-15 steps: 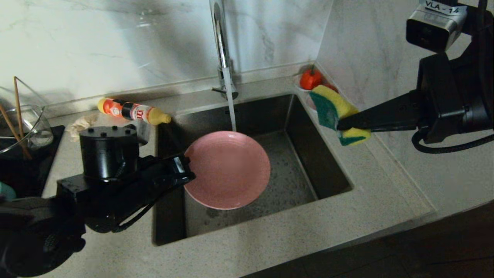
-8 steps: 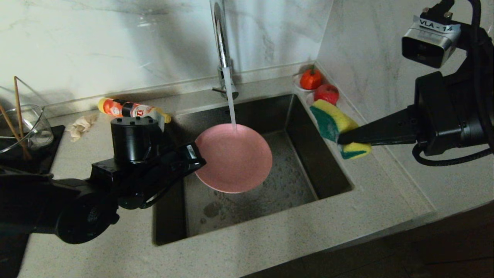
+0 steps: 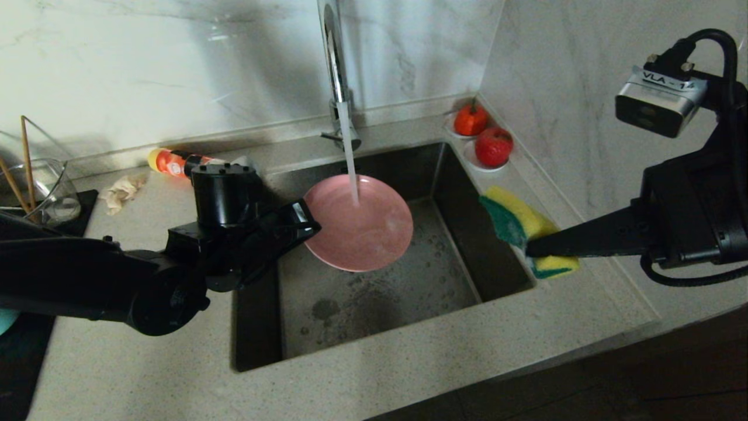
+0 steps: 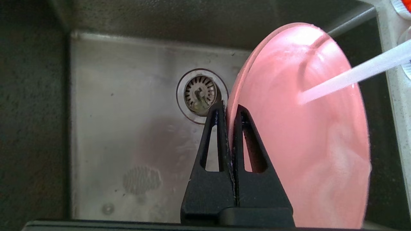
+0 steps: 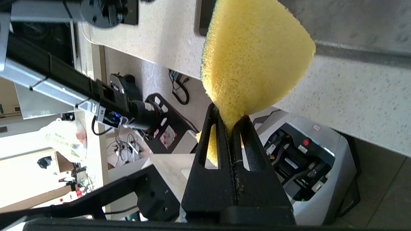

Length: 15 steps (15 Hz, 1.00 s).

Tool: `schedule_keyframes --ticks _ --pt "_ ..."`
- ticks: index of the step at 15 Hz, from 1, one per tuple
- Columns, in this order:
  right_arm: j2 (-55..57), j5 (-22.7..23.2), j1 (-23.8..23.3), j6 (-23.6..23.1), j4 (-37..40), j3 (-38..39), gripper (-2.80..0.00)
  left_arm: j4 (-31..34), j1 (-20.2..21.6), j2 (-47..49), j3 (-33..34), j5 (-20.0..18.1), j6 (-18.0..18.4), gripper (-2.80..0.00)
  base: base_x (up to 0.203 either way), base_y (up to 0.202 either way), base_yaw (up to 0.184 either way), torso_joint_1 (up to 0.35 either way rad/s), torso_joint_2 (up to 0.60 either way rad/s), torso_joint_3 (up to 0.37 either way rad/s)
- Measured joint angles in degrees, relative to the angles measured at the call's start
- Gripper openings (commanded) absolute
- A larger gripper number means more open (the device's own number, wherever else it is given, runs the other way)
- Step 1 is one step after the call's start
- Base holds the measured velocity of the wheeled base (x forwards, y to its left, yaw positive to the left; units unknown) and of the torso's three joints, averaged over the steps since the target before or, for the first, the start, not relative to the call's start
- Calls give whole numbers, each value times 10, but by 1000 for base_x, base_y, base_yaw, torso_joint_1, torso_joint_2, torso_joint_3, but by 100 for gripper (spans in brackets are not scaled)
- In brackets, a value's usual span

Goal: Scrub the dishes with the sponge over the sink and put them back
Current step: Rinse the plate

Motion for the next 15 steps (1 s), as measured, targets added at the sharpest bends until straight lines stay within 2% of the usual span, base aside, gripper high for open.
schedule_keyframes --ticks 10,15 --pt "-7 -1 1 -1 0 21 -280 2 0 46 -46 -2 0 -280 0 0 0 0 0 0" --pt "-7 -2 1 -1 -1 30 -280 3 -2 57 -46 -22 -2 -280 0 0 0 0 0 0"
